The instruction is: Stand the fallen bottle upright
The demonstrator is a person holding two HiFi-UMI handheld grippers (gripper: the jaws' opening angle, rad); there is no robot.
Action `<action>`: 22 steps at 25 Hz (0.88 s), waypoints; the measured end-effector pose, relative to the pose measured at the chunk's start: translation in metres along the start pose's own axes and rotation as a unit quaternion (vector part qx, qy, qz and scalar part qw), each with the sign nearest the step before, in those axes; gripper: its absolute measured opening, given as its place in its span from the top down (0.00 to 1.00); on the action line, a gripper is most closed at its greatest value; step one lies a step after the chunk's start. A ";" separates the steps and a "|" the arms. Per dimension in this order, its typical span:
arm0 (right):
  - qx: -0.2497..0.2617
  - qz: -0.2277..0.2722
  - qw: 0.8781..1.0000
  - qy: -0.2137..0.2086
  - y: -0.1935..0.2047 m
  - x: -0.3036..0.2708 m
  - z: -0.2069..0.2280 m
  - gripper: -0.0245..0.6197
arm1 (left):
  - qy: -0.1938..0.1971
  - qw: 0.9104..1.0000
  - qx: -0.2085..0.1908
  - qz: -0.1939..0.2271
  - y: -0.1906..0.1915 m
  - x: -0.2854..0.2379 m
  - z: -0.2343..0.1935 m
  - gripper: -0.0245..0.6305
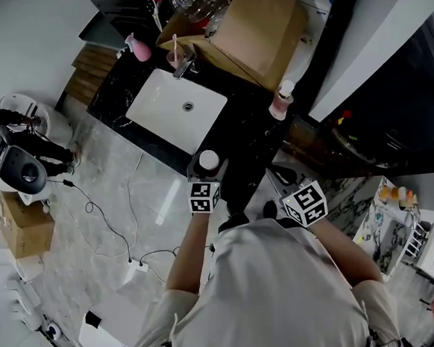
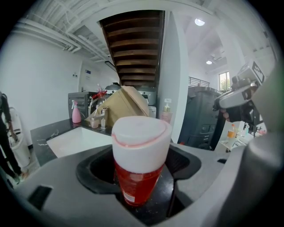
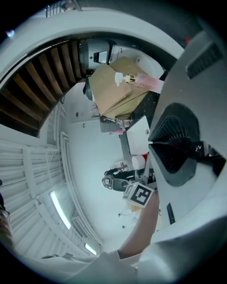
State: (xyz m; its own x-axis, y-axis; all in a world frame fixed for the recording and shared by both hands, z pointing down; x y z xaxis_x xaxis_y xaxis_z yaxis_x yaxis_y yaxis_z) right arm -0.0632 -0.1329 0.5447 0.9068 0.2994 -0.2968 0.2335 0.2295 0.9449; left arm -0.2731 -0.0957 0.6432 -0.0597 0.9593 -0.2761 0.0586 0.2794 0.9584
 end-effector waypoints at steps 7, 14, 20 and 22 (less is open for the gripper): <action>0.005 0.005 1.000 -0.014 0.000 0.006 -0.003 0.90 | -0.020 1.000 0.015 -0.007 0.004 0.013 -0.001 0.44; 0.009 0.014 0.999 -0.033 0.003 0.015 -0.001 0.90 | -0.052 0.998 0.035 -0.003 0.006 0.040 0.004 0.44; 0.020 0.023 0.997 -0.065 -0.003 0.026 -0.010 0.90 | -0.073 0.996 0.047 0.004 0.000 0.065 0.022 0.44; 0.026 0.027 0.997 -0.073 -0.005 0.032 -0.010 0.90 | -0.080 0.995 0.064 0.006 -0.002 0.071 0.029 0.44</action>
State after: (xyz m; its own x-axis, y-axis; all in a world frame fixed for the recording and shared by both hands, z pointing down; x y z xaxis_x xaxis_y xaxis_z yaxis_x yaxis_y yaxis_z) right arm -0.0387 -0.1150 0.5289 0.9591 0.1714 -0.2254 0.1971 0.1676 0.9660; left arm -0.2487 -0.0268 0.6199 0.1012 0.9540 -0.2821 0.1860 0.2605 0.9474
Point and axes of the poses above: the fingertips, and each gripper's own axes: x backward along the fingers, z to its right, y out of its underside, the point moved 5 cm from there along x, backward along the fingers, and after that the axes turned 9 degrees about z, right-handed, at the moved point
